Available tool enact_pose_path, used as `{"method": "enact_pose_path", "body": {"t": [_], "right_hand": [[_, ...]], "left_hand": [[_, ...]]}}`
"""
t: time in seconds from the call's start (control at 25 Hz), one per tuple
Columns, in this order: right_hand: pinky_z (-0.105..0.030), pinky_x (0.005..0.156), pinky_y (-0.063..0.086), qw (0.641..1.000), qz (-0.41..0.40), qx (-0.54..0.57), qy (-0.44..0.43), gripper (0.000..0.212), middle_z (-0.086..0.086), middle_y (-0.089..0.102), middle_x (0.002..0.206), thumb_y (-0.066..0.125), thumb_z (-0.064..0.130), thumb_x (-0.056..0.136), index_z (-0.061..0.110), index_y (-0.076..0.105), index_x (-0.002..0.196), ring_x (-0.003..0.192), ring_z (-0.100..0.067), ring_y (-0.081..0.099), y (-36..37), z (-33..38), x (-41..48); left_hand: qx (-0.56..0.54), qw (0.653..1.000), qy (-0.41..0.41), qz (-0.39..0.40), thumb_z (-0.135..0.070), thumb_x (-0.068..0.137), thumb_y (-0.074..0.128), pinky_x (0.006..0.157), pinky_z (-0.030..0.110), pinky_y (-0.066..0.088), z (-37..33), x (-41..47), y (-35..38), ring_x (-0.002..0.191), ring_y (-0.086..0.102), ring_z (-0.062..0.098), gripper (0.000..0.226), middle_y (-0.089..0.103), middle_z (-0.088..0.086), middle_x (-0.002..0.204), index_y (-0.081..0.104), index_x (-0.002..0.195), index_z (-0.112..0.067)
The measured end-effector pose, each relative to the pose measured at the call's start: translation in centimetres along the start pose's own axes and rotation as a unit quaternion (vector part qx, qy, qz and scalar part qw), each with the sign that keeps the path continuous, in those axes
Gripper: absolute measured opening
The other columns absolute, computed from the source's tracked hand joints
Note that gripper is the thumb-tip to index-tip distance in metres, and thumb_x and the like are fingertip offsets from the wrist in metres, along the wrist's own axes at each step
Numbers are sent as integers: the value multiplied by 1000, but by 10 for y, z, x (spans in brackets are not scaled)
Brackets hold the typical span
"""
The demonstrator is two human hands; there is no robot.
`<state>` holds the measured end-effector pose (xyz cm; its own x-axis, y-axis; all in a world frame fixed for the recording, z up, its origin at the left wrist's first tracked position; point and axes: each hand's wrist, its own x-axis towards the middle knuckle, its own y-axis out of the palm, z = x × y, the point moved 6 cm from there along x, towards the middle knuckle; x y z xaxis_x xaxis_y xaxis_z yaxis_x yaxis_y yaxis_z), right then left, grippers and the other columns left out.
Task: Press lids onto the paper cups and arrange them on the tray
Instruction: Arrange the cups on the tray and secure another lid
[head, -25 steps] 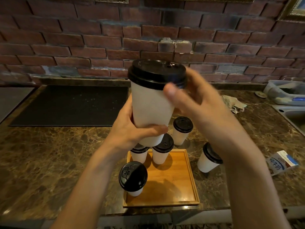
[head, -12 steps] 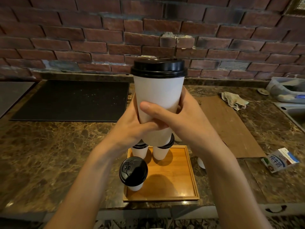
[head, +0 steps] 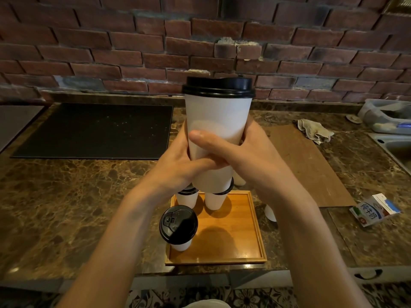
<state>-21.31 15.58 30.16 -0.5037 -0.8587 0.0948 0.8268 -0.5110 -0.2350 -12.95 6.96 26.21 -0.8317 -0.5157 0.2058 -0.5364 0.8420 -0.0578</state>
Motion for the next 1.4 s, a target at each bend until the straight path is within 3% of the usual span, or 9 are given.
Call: {"method": "enact_pose_path", "body": {"t": [0.24,0.36,0.48,0.56,0.68,0.8,1.04,1.24,1.4], "right_hand": [[-28,79,60,1000,7,28,-4,79,4,63,115,82,46,65,24,47,132,102,-10,65,-3,1,-1],[-26,79,59,999,26,43,-11,76,4,64,115,82,39,66,24,48,131,102,-10,66,-4,4,0],[-32,83,60,995,65,78,-9,67,2,67,112,78,32,68,24,51,129,102,-13,68,-6,5,1],[-35,85,59,989,101,109,-4,62,0,69,111,76,25,71,19,53,128,104,-17,69,-6,5,1],[-30,80,58,983,137,121,3,56,3,71,107,72,21,74,18,54,127,103,-17,69,-4,2,0],[-26,77,56,981,149,127,15,50,5,72,103,71,21,74,20,57,122,101,-16,70,-4,-2,-1],[-31,82,59,987,130,93,7,55,2,71,107,75,24,73,19,56,124,103,-17,69,-8,1,0],[-25,79,59,997,63,46,-10,69,8,68,108,85,37,62,26,55,123,100,-6,67,-14,8,-3],[-33,83,60,1000,12,20,-14,76,4,64,115,85,34,64,22,51,130,103,-10,65,-12,7,-1]], "left_hand": [[0,1000,20,15,-32,60,74,69,9,50,-5,0,3,97,62,-4,58,63,-30,94,45,111,-33],[-11,999,28,29,-31,61,75,75,12,51,-9,3,2,105,60,0,69,62,-27,104,41,120,-36],[-18,998,30,61,-26,65,75,77,14,51,-12,3,2,108,59,2,73,61,-23,110,38,127,-35],[-22,996,23,82,-29,62,78,78,15,51,-13,3,3,108,60,4,79,62,-21,111,38,130,-30],[-13,995,5,102,-48,53,85,81,19,52,-11,4,5,112,60,11,104,61,-12,117,35,138,-17],[-14,994,0,104,-50,52,84,81,21,52,-9,2,6,111,60,12,104,61,-10,117,36,138,-16],[-28,996,18,77,-23,63,74,76,14,51,-11,1,8,104,62,4,65,65,-20,107,45,121,-28],[-9,998,51,20,-30,58,77,78,14,51,-18,4,5,110,59,2,73,62,-23,109,42,122,-36],[10,997,70,-16,-24,58,83,80,15,51,-17,6,5,113,57,1,83,58,-23,116,37,125,-43]]}}
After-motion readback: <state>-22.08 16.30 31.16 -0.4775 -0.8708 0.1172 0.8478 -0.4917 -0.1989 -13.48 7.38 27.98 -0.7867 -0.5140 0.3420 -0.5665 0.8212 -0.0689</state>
